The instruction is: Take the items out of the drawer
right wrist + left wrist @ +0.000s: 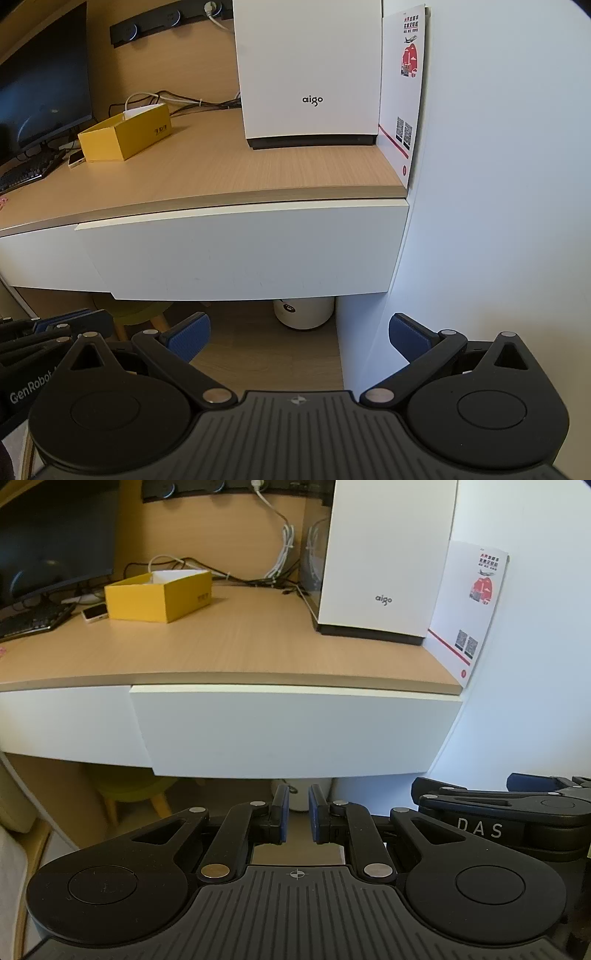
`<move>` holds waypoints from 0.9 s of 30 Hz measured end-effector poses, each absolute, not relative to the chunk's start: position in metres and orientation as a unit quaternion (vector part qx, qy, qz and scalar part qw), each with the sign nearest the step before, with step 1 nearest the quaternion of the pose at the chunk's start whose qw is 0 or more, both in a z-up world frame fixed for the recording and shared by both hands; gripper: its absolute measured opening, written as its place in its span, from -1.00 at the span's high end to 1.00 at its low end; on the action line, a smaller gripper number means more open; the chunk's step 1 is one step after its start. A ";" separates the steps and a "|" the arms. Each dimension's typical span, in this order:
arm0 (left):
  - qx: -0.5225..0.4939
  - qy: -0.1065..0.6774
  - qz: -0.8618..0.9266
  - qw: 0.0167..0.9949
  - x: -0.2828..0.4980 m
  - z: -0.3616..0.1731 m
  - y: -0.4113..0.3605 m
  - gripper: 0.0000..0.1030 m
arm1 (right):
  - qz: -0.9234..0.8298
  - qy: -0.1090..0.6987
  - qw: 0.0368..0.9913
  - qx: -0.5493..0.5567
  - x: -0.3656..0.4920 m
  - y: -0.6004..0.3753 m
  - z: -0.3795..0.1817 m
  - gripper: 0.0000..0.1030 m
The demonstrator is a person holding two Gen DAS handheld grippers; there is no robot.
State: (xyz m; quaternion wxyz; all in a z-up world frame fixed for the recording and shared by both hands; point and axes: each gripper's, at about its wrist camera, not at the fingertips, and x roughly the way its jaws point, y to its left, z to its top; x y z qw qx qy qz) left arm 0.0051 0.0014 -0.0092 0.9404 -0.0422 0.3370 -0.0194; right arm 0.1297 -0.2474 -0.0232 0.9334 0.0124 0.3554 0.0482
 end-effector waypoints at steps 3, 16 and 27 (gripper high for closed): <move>-0.042 0.337 -0.020 0.940 0.005 -0.009 0.000 0.73 | 0.050 0.357 0.933 0.014 0.130 -0.248 -0.024 -1.00; -0.049 0.339 -0.026 0.939 0.006 -0.009 0.001 0.73 | 0.051 0.359 0.932 0.017 0.131 -0.249 -0.026 -1.00; -0.052 0.340 -0.030 0.938 0.006 -0.010 0.000 0.73 | 0.051 0.359 0.932 0.017 0.130 -0.248 -0.026 -1.00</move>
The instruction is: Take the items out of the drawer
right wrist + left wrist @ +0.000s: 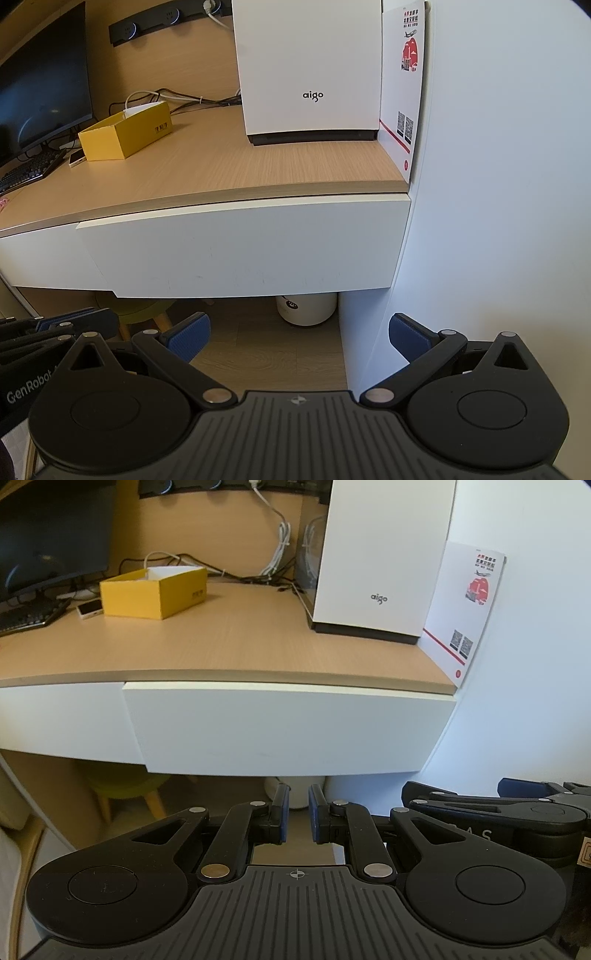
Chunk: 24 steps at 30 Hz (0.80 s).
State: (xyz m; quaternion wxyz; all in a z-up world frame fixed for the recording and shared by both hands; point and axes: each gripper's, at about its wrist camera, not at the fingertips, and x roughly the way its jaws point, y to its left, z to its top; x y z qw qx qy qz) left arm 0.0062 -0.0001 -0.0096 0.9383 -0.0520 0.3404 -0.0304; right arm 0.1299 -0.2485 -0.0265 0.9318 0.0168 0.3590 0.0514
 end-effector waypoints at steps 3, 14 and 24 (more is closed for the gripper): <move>-0.053 0.341 -0.030 0.938 0.007 -0.010 0.001 0.73 | 0.052 0.359 0.932 0.017 0.130 -0.249 -0.027 -1.00; -0.056 0.342 -0.030 0.938 0.005 -0.011 0.003 0.73 | 0.052 0.361 0.931 0.016 0.128 -0.248 -0.028 -1.00; -0.058 0.342 -0.032 0.937 0.005 -0.011 0.004 0.73 | 0.052 0.361 0.931 0.016 0.128 -0.248 -0.029 -1.00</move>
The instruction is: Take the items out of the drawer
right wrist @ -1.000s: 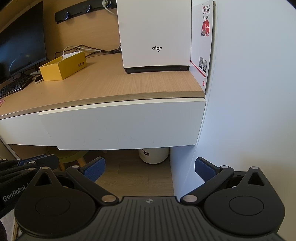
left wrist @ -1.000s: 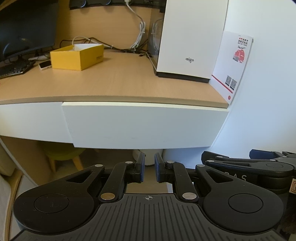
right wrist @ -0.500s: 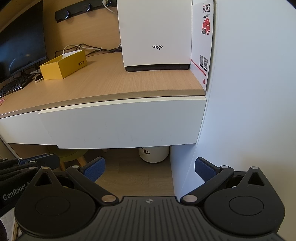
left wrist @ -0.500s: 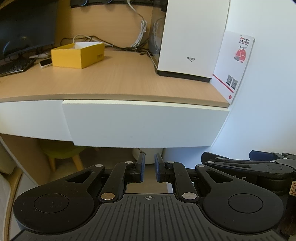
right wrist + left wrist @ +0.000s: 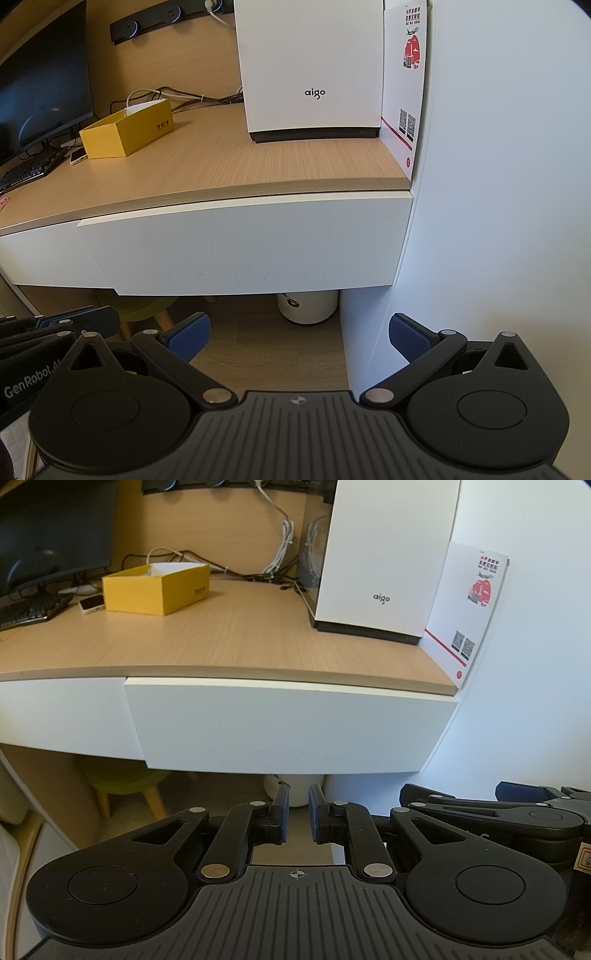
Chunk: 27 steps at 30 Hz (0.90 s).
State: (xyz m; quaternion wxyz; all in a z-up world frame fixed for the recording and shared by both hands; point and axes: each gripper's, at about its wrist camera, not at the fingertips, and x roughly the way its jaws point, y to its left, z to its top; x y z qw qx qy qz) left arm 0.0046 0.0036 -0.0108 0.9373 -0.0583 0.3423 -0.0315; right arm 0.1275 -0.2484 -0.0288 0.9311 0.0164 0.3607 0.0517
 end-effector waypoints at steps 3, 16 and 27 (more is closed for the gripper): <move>-0.059 0.343 -0.032 0.937 0.004 -0.011 0.004 0.73 | 0.052 0.361 0.931 0.016 0.128 -0.249 -0.029 -1.00; -0.060 0.343 -0.032 0.937 0.004 -0.010 0.004 0.73 | 0.052 0.362 0.931 0.017 0.128 -0.248 -0.029 -1.00; -0.055 0.347 -0.041 0.935 0.007 -0.010 0.008 0.73 | 0.049 0.363 0.930 0.023 0.129 -0.250 -0.029 -1.00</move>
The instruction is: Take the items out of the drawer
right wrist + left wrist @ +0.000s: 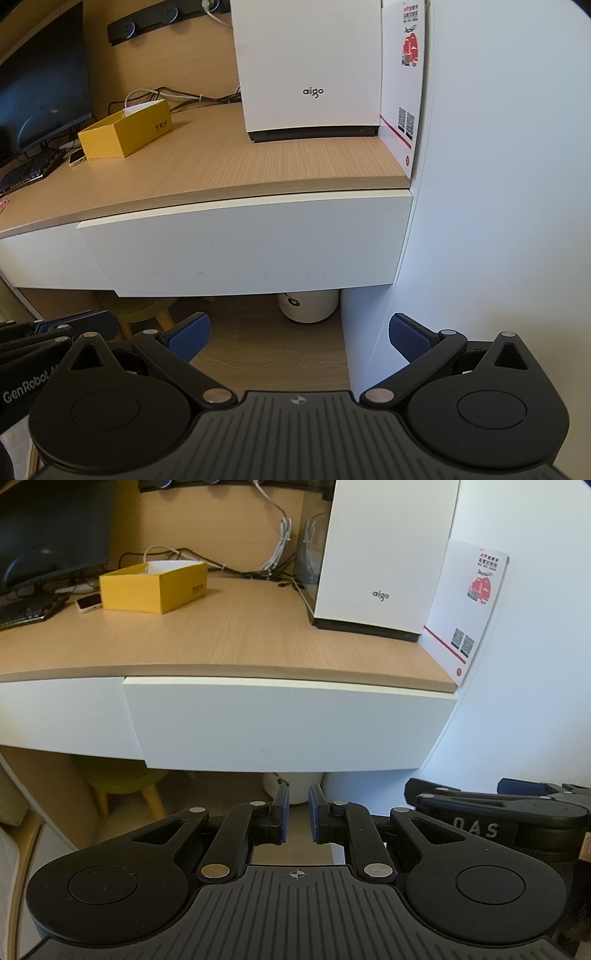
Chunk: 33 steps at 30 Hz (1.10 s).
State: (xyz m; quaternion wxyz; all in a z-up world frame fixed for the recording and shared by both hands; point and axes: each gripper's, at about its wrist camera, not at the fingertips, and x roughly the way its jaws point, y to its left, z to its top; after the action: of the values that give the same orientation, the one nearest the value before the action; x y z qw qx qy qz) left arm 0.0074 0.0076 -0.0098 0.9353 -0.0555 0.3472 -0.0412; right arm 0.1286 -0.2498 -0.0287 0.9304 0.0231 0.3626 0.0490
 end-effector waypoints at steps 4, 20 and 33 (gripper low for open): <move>-0.053 0.350 -0.050 0.934 0.014 -0.011 0.013 0.73 | 0.046 0.356 0.932 0.045 0.129 -0.253 -0.026 -1.00; -0.124 0.334 -0.053 0.933 0.069 -0.017 0.124 0.72 | 0.027 0.348 0.936 0.039 0.156 -0.223 -0.014 -1.00; -0.163 0.331 0.032 0.929 0.152 -0.033 0.208 0.72 | 0.068 0.356 0.931 -0.032 0.232 -0.184 -0.037 -1.00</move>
State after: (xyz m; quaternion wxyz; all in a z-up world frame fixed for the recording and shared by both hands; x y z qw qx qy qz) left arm 0.1519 0.2079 -0.0328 0.9290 -0.1633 0.3306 0.0320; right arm 0.2323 -0.1840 -0.0372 0.9313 -0.0324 0.3564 0.0680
